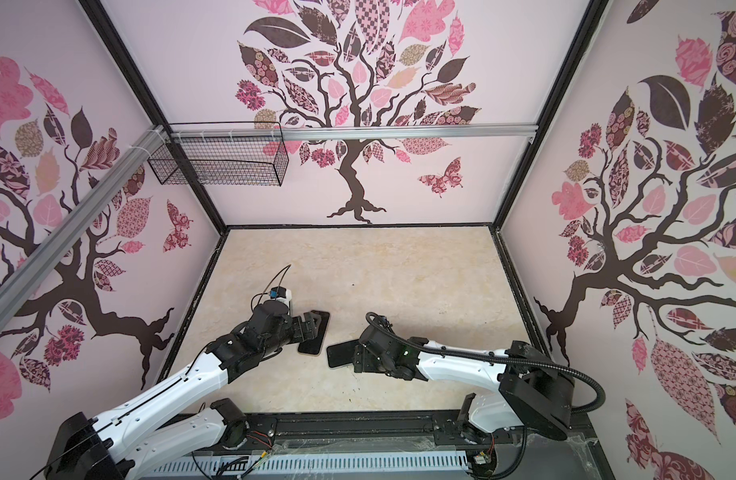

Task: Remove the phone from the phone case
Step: 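Lower the right gripper onto the grey-cased phone while the left gripper hovers nearby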

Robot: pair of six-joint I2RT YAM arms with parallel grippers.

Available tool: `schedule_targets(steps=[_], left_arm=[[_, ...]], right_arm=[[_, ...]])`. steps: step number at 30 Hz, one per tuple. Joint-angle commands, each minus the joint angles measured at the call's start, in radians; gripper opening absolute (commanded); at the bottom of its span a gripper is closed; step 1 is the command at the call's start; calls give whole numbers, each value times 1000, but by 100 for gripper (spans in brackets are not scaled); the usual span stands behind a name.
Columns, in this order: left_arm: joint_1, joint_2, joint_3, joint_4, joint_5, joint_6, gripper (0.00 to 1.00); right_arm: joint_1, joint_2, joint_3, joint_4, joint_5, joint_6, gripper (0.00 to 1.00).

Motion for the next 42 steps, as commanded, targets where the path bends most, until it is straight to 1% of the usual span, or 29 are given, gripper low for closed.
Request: schedule_targets(steps=[1,6,11,16,19,23,26,29,34,39,42], left_arm=[[4,-29,-30,-4,-33,-16,94],[4,-21,-24,-8,-35,-3,94],[4,-21,-14,-23,-38,2,94],[3,-20,-8,-17,-40,9,94],[3,-21,2,-29,-37,12,94],[4,-46,-5,-33,-45,18,94],[4,-57,-11,-35,-51,21,94],[4,-63,-6,-51,-36,21,94],[6,-109,-10,-70,-7,-18,93],[10,-144,-38,-74,-2,-45,93],[13,-179,-53,-85,-8,-69,92]], right_arm=[[3,30,19,20,-27,14,85],[3,62,17,40,-35,19,86],[3,87,23,51,-48,20,89],[3,113,37,45,-27,16,90],[3,143,55,34,4,23,89],[-39,198,94,17,23,12,88],[-87,233,113,45,15,-6,88],[-112,298,178,25,28,-32,89],[-117,385,292,-54,57,-38,92],[-117,461,416,-183,159,18,95],[-117,517,494,-233,178,40,95]])
